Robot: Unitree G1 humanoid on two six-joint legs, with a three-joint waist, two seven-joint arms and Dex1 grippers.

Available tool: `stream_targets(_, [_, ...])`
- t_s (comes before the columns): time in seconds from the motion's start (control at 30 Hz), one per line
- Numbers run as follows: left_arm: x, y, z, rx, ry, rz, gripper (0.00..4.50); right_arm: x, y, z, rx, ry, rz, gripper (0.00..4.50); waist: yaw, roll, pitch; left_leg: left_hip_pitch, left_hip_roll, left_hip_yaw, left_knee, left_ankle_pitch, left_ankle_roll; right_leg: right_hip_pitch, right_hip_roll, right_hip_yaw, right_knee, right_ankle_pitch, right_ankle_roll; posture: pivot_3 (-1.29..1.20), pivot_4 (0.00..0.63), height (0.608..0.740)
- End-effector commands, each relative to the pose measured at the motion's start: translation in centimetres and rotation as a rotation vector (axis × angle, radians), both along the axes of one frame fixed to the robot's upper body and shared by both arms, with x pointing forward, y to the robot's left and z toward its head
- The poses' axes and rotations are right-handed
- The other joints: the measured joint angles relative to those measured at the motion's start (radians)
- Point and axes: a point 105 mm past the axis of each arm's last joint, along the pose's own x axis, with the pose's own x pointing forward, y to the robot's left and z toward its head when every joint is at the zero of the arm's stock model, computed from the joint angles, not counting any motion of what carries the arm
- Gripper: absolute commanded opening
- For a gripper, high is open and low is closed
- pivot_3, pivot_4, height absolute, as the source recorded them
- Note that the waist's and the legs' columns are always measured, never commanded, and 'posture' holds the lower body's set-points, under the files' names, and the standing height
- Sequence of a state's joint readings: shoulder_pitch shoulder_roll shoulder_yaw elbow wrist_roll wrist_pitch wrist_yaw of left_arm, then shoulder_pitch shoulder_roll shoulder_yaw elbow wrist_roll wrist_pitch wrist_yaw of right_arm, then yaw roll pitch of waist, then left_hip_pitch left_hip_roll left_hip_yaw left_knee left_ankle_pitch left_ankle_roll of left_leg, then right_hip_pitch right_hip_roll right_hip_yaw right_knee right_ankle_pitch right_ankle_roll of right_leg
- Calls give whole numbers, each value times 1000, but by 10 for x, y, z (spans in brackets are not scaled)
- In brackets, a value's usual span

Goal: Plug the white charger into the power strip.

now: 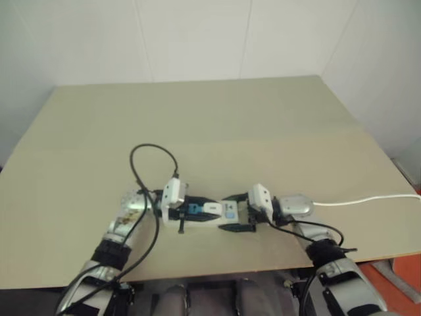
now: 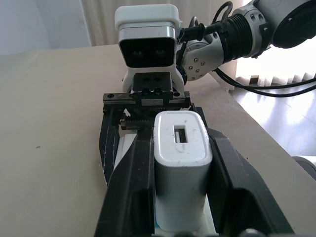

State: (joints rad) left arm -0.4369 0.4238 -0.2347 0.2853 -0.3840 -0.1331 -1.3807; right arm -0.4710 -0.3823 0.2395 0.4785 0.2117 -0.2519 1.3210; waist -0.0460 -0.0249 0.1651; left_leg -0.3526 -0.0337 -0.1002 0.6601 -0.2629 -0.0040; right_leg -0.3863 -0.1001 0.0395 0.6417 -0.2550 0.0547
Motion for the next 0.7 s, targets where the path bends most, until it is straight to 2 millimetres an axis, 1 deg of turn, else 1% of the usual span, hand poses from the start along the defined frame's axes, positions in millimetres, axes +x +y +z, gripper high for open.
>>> stream_targets(0.03, [3,20,-34,136,98,89,1019,2,-16,-8,-57,26,-46,3433,1,1,-1,0,0,0,0,0,0,0,0,0,0,0,0,0,150,740])
stream_targets(0.17, [5,22,-36,143,128,138,1019,2,-17,-9,-58,26,-51,3433,2,2,-2,0,0,0,0,0,0,0,0,0,0,0,0,0,150,740])
stream_targets(0.4, [-1,25,-40,136,174,190,1019,4,-17,-8,-58,22,-52,3433,4,3,-3,1,0,0,0,0,0,1,0,0,0,0,0,0,150,740])
stream_targets(0.7, [-3,27,-42,142,180,174,1019,5,-17,-6,-59,21,-43,3433,3,3,-3,0,0,0,0,0,0,1,0,0,0,0,0,0,150,740])
